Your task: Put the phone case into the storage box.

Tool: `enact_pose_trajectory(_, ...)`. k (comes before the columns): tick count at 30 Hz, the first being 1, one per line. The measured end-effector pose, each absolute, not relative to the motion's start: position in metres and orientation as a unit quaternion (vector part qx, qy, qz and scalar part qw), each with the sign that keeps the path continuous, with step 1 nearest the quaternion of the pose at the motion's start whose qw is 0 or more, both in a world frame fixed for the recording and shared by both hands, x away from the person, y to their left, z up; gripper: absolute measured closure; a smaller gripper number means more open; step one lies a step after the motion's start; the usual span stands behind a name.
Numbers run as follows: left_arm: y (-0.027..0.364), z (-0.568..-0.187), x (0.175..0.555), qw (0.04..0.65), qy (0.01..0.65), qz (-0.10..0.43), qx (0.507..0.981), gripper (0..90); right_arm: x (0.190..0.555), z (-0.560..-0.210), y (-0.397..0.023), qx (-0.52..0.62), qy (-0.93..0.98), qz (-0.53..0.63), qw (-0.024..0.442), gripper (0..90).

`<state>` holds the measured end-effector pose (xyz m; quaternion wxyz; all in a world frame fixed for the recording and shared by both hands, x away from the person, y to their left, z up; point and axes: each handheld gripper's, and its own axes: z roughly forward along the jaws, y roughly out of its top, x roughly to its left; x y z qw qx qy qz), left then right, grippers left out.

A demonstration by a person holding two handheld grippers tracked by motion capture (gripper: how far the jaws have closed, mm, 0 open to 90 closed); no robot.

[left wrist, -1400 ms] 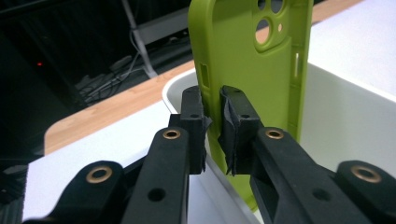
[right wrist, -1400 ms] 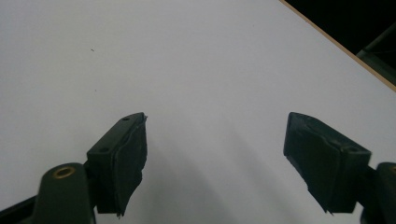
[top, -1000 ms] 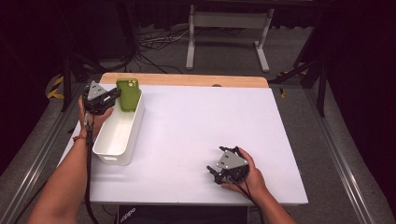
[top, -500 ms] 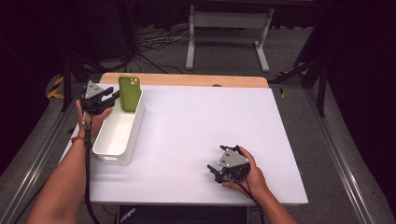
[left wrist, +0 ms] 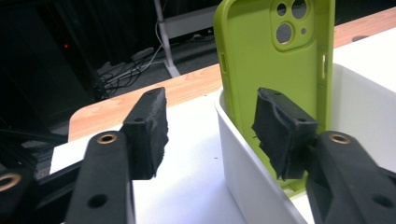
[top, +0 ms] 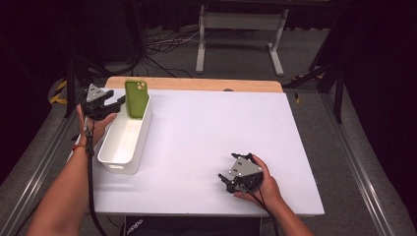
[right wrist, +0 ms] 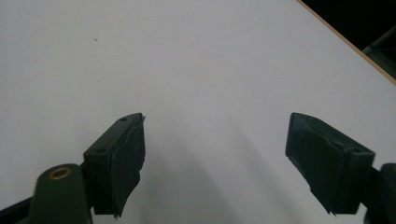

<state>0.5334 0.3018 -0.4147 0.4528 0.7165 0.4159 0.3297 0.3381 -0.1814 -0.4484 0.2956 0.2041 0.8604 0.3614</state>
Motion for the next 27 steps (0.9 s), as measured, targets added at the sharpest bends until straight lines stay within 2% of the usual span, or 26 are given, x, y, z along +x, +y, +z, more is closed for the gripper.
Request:
enact_pose_trajectory(10, 0.302, -0.409, 0.528, 0.453, 0.409, 0.324, 0.723, 43.8, 0.339, -0.448, -0.182, 0.209, 0.859, 0.368, 0.289, 21.5)
enact_pose_trajectory(20, 0.307, -0.4, 0.516, 0.468, 0.422, 0.309, 0.712, 35.4, 0.34, -0.444, -0.185, 0.208, 0.855, 0.375, 0.291, 21.4)
enact_pose_trajectory(27, 0.303, -0.393, 0.501, 0.473, 0.414, 0.321, 0.708, 30.1, 0.339, -0.443, -0.186, 0.206, 0.851, 0.385, 0.293, 21.4)
